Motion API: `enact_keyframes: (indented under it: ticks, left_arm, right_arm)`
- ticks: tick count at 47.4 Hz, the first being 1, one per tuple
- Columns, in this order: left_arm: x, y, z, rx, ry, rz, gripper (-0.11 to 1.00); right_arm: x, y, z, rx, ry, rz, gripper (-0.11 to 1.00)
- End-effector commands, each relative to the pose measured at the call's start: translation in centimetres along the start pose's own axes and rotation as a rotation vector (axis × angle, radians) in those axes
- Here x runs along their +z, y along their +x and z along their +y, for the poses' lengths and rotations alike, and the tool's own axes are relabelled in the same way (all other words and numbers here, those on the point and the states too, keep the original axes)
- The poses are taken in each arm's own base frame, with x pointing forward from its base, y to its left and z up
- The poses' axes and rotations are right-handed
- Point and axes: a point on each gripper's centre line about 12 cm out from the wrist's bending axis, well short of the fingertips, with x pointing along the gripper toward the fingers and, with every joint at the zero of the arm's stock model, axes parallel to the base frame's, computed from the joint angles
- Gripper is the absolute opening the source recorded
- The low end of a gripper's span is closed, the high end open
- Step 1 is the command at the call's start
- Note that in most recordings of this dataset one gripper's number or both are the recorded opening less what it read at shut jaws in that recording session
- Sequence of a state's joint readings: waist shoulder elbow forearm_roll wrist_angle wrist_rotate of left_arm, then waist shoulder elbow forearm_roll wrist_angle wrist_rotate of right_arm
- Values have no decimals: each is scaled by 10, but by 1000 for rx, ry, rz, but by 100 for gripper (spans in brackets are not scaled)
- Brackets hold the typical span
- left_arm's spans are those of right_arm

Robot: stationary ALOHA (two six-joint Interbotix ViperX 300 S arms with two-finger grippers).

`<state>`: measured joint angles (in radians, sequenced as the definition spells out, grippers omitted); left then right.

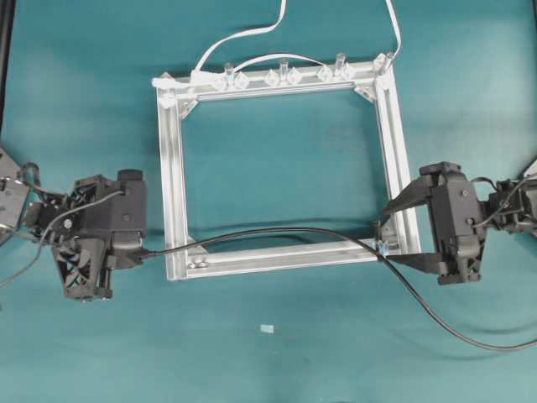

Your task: Insert the wire through the string loop located on the right side.

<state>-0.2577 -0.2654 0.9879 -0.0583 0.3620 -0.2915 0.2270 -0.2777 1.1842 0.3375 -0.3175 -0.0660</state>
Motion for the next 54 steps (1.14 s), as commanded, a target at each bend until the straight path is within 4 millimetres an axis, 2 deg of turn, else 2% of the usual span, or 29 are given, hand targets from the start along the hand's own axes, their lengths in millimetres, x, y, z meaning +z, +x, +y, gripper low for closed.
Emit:
enact_keyframes:
  ticks: [1, 8, 9, 15, 19, 24, 38, 46, 54]
  left_arm:
    - [2, 3, -2, 5, -4, 21, 21]
    - [0, 13, -1, 22, -20, 67, 22]
    - [0, 13, -1, 23, -21, 70, 26]
    - [1, 14, -1, 25, -28, 76, 64]
    - [2, 13, -2, 23, -29, 69, 82]
    - [3, 11, -2, 19, -29, 62, 77]
    - [8, 2, -2, 15, -3, 26, 77]
    - [25, -20, 4, 21, 20, -81, 77]
    - [48, -47, 20, 55, 16, -202, 76]
  right_arm:
    - [9, 1, 2, 6, -1, -31, 94]
    - [11, 1, 2, 6, 1, -36, 94]
    - [11, 1, 2, 6, 1, -36, 94]
    - [12, 1, 3, 6, 1, -39, 94]
    - [12, 1, 3, 6, 1, -39, 94]
    - [13, 2, 3, 7, 1, -40, 94]
    - [13, 0, 3, 9, 2, -40, 94]
    - [17, -9, 2, 13, 8, -73, 94]
    - [26, -29, -5, 8, 27, -154, 93]
